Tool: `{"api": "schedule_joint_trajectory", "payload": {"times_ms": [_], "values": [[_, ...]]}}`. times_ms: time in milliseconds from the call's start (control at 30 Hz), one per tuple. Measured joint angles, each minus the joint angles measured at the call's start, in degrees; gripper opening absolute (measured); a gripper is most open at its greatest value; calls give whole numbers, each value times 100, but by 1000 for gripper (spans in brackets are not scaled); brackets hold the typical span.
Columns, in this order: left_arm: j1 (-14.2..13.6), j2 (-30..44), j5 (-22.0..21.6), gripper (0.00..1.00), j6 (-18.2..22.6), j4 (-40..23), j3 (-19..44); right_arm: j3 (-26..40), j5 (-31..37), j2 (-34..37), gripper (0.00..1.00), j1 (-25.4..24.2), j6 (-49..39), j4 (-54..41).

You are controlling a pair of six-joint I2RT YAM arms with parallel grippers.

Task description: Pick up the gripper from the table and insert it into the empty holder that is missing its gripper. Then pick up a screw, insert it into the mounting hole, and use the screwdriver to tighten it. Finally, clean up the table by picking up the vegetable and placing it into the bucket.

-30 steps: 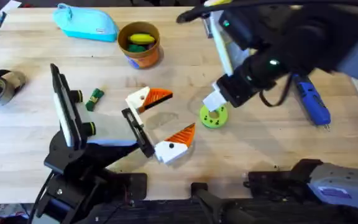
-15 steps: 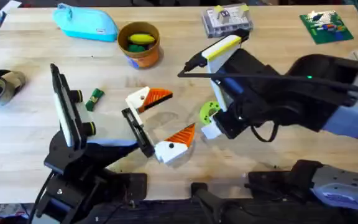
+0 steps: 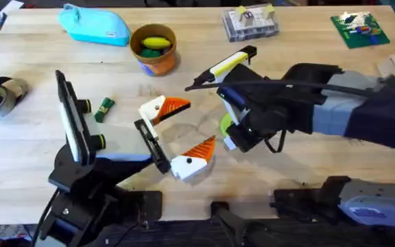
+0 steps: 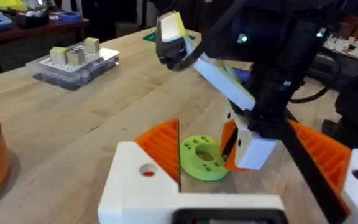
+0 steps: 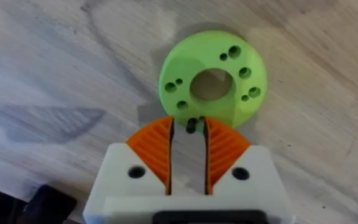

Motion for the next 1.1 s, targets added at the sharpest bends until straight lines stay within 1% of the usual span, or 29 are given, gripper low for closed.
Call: {"api": "schedule_joint_trajectory", "payload": {"times_ms": [100,167,200,467,567,633,767,967,1100], "values": [[0,0,0,985,0,0,0,2,93,33,161,-2,-1,-2],[0,0,0,985,0,0,0,2,121,32,46,-2,-3,-2],[0,0,0,985,0,0,0,2,123,31,17,-2,-4,0],[0,-1,0,985,0,0,0,9,147,30,7,-5,1,-36],[0,-1,0,985,0,0,0,73,143,30,7,-51,1,-302],[0,0,0,985,0,0,0,226,142,29,7,-134,-2,-517],[0,-2,0,985,0,0,0,941,142,21,7,-327,-79,-881],[0,-1,0,985,0,0,0,2443,111,50,7,-428,-214,-1559],[0,0,0,985,0,0,0,3608,-108,348,7,-424,-361,-1994]]}}
